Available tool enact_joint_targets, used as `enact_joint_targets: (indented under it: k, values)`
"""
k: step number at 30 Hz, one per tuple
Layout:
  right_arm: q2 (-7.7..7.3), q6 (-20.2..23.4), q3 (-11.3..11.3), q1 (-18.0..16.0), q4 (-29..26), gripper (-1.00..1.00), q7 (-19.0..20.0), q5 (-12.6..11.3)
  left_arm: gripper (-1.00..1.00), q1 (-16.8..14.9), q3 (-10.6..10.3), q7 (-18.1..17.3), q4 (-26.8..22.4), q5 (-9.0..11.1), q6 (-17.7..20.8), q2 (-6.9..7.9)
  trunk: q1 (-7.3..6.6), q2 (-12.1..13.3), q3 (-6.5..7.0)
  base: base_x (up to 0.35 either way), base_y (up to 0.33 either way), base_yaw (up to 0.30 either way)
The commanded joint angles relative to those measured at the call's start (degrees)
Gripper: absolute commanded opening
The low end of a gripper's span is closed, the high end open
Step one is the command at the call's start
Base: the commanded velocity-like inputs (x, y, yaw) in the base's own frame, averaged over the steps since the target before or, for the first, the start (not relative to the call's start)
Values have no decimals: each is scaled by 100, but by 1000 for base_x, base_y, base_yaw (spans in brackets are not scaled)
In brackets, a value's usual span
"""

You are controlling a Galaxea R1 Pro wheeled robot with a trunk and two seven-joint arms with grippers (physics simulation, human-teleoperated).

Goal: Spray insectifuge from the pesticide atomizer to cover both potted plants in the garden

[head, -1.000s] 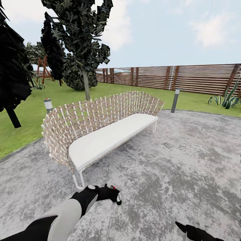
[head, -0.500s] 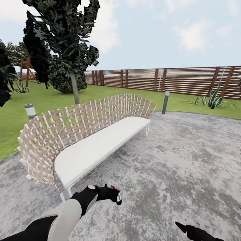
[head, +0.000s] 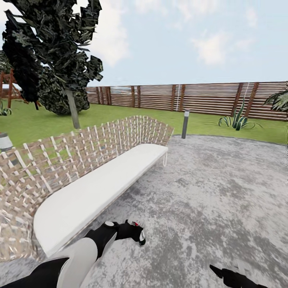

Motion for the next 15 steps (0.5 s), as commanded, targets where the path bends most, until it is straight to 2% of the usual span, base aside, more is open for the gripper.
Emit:
enact_joint_targets:
  k: [1, 6, 15]
  values:
    - [4, 36, -49, -5, -7, 100, 37, 43, -100, -2, 51, -19, -6, -59, -9, -2, 2, -2, -4, 334, -5, -58]
    - [4, 36, -49, -5, -7, 100, 37, 43, -100, -2, 51, -19, -6, -59, -9, -2, 2, -2, -1, 335, -1, -30]
    - [4, 36, -49, -5, -7, 100, 37, 43, -100, -2, 51, -19, -6, -59, -9, -2, 2, -2, 3, 336, 0, -244]
